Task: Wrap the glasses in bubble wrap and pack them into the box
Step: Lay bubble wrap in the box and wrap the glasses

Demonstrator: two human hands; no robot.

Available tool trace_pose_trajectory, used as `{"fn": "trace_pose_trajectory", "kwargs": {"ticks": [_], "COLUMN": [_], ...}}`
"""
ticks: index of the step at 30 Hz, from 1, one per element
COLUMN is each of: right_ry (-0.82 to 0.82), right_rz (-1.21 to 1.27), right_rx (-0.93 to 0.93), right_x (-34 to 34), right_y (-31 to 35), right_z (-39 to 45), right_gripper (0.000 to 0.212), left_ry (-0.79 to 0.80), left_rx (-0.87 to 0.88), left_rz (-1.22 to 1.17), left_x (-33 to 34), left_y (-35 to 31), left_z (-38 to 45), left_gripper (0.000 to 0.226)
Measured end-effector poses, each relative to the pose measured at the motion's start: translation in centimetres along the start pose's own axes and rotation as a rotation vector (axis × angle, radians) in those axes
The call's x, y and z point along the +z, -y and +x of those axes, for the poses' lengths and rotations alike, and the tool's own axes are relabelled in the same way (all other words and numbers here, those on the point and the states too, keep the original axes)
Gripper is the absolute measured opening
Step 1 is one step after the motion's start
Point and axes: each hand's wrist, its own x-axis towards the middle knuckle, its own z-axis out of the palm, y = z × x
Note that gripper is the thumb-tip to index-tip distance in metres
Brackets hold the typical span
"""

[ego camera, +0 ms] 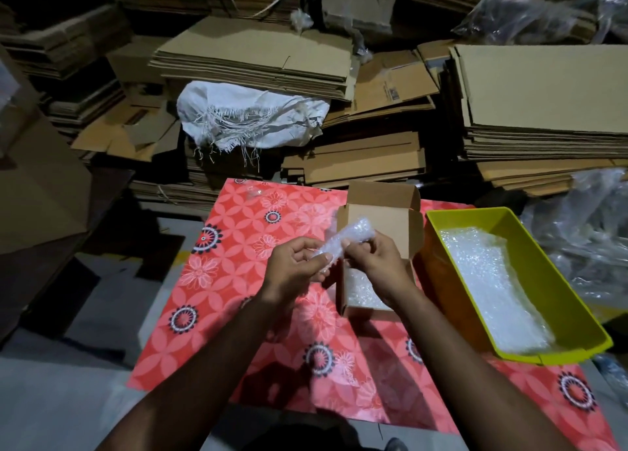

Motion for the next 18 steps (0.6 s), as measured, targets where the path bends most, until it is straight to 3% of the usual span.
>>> {"fn": "trace_pose_trajectory", "kwargs": {"ticks": [3, 6, 9, 13, 18], "right_ry": [-0.148, -0.279, -0.319, -0.193, 0.023], "right_rz": [-0.149, -0.265, -0.541, -0.728, -0.789], "right_rx": [-0.120, -0.240, -0.453, -0.650, -0.664], "right_x": [1.3, 2.6, 2.7, 2.3, 2.4], "right_y": [-0.6, -1.1, -1.9, -2.5, -2.3], "right_z": [0.2, 0.0, -0.4, 0.0, 0.2], "right_gripper": [0.012, 0.021, 0.028, 0.036, 0.040], "left_ry": [-0.035, -0.043, -0.018, 0.002, -0.027], "left_rx": [-0.035, -0.095, -0.177, -0.247, -0.290], "left_rz": [0.052, 0.003, -0.116, -0.261, -0.383], "left_x": [-0.2, -0.4, -0.7, -1.4, -2.8], "left_y": [0.3, 0.6, 0.8, 1.2, 1.5], "left_z": [0.2, 0.2, 0.1, 0.2, 0.9], "left_gripper": [0.011, 0.007, 0.014, 0.020, 0.017]}}
